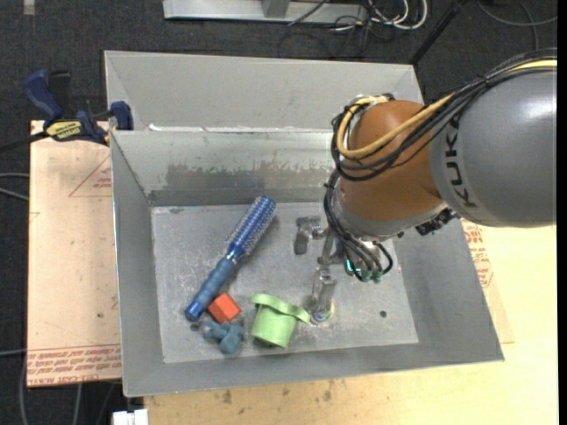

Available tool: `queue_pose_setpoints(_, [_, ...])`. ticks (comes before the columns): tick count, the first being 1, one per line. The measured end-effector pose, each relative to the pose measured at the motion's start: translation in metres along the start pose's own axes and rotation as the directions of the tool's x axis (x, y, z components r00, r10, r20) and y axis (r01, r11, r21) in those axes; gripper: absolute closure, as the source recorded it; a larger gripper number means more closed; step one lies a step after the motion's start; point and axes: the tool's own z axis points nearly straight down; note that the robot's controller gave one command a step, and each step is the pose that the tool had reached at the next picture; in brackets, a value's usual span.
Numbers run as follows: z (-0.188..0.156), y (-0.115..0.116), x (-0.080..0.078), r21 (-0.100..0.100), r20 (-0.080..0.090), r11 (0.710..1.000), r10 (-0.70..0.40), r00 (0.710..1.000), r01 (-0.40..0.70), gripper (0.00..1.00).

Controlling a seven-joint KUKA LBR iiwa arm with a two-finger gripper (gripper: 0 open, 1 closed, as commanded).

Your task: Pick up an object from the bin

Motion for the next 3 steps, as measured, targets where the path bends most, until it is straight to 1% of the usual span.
queue_pose_setpoints(1, [0.102,0.021,0.041,-0.002,0.008,0.987,0.160,0.987,-0.160,0.00])
queue_pose_setpoints(2, [0.099,0.020,0.040,-0.002,0.007,0.987,0.162,0.987,-0.162,1.00])
queue_pose_setpoints(3, [-0.031,0.032,0.025,-0.005,0.017,0.986,0.169,0.985,-0.169,1.00])
